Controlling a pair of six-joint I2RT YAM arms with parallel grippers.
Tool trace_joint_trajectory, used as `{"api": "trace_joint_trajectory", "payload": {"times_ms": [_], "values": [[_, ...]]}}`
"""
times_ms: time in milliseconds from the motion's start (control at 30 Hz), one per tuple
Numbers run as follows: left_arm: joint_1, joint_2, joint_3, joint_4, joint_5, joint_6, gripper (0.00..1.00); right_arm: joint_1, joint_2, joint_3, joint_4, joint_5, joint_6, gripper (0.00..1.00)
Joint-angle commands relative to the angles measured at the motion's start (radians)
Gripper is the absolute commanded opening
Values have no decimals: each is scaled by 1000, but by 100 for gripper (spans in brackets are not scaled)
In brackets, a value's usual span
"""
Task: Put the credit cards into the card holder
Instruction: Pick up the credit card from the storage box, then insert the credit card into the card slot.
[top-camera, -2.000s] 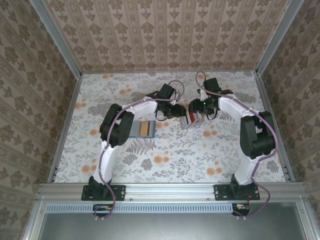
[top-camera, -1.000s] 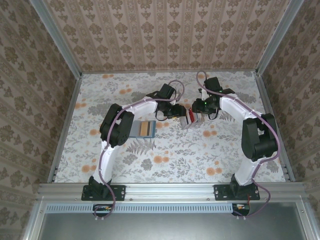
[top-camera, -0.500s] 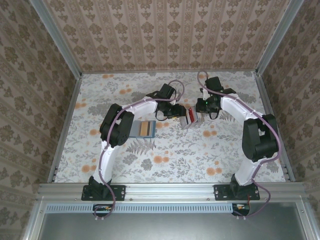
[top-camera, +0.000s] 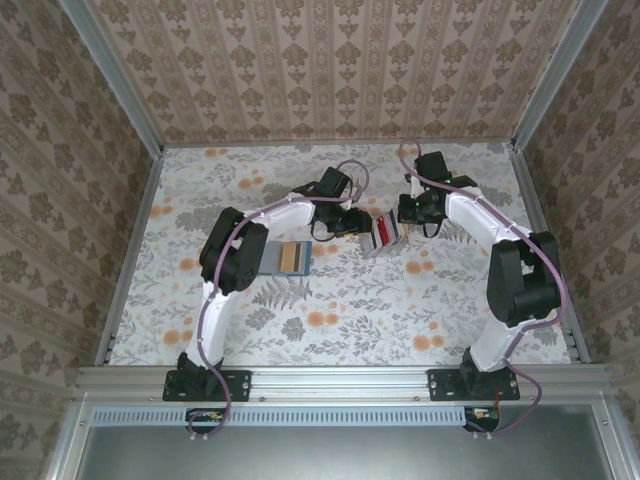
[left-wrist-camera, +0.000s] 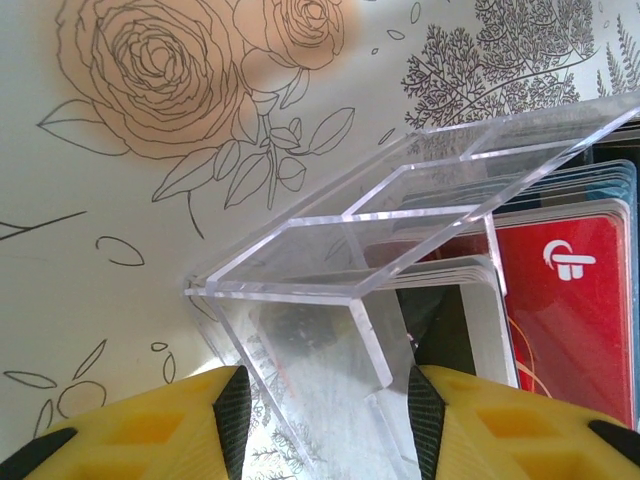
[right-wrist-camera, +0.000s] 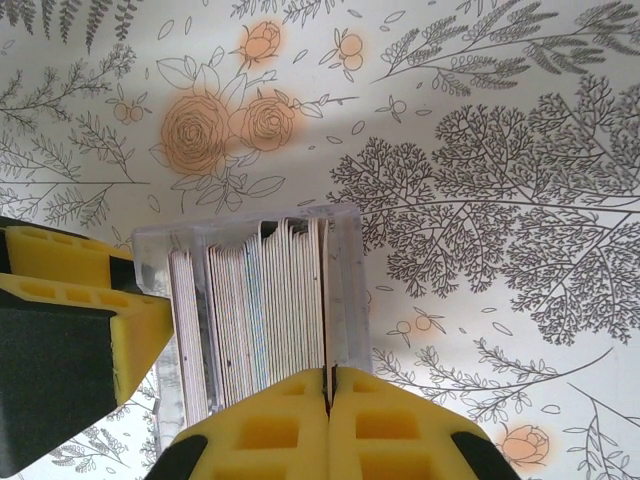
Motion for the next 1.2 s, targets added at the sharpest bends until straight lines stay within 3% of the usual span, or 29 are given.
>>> {"api": "trace_joint_trajectory", "payload": {"times_ms": [0,333,533,767,1000,1167], "values": [[-2,-34,22,-28,-14,19,49,1,-60,50,-45,55,-24,4],[37,-226,-57,-39,-51,61,49,8,-202,43,-34,66,-5,5],[108,-384,-228,-13,-96,76,49,49,-211,13,48,-177,25,6],[223,-571,-501,18,-137,67,49,207,-65,-62,300,-381,215,7],[378,-722,-734,-34,-211,76,44,377,141,-74,551,-439,425,6],[483,-799,-856,-36,-241,79,42,410,280,-24,615,-505,494,6]]}}
